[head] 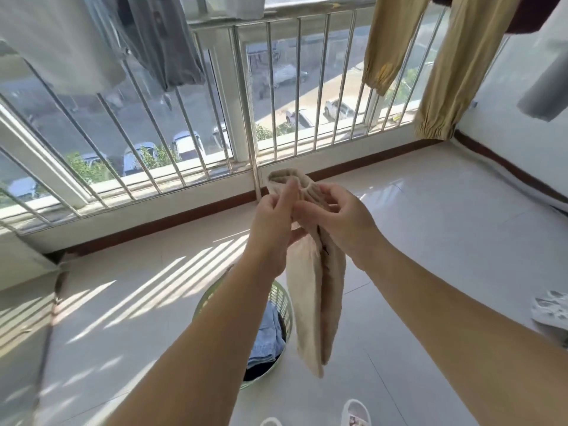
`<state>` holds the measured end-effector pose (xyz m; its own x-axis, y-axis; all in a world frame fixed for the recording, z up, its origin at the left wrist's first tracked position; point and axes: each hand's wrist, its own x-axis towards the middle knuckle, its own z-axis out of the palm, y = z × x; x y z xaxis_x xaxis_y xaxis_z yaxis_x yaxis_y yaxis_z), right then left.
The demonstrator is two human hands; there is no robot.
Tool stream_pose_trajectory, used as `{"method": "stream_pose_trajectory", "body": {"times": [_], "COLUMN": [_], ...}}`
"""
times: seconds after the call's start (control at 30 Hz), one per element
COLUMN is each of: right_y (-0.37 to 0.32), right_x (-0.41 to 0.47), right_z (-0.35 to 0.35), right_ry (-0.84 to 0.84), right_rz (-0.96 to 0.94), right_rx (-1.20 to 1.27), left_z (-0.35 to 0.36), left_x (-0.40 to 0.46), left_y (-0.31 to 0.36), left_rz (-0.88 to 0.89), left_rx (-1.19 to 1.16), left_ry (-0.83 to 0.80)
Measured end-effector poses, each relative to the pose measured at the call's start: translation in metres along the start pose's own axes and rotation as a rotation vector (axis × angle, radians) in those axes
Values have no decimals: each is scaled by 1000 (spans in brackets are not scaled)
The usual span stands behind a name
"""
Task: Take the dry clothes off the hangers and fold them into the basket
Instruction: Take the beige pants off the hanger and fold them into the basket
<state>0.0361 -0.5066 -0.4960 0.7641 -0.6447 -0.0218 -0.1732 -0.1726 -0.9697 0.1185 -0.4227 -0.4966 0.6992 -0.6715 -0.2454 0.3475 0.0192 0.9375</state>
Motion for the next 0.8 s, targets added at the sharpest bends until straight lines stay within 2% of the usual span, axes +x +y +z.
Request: {"method": "stream_pose_trajectory", "body": {"times": [0.1,0.23,0.3,0.37,0.47,0.57,0.7,0.8], "right_y": [-1,-10,-17,-26,-36,-44,-48,-48], "right_x": [0,5,5,5,6,7,10,12], "right_z": [14,30,36,44,52,61,75,88], "right_ry": [-50,-6,-28,-51,-91,-157,-251,-313], "right_rz": [-114,-215,-233,-224,-177,-145,-137,-146], "right_rx": [-201,-325,-304,-249,-122,-17,-18,-47], "left_z": [-10,-35,-53,-76,-104,-133,-161,-177], "left_x": [-9,-16,-14,-10,-8,-10,-13,-16], "left_y": [7,9,5,2,7,14,21,19], "left_rz": [-52,14,104,196,183,102,49,45], "left_rx": [-141,-61,73,227,430,506,390,362], "left_ry": [29,34,150,343,486,359,50,-12]}}
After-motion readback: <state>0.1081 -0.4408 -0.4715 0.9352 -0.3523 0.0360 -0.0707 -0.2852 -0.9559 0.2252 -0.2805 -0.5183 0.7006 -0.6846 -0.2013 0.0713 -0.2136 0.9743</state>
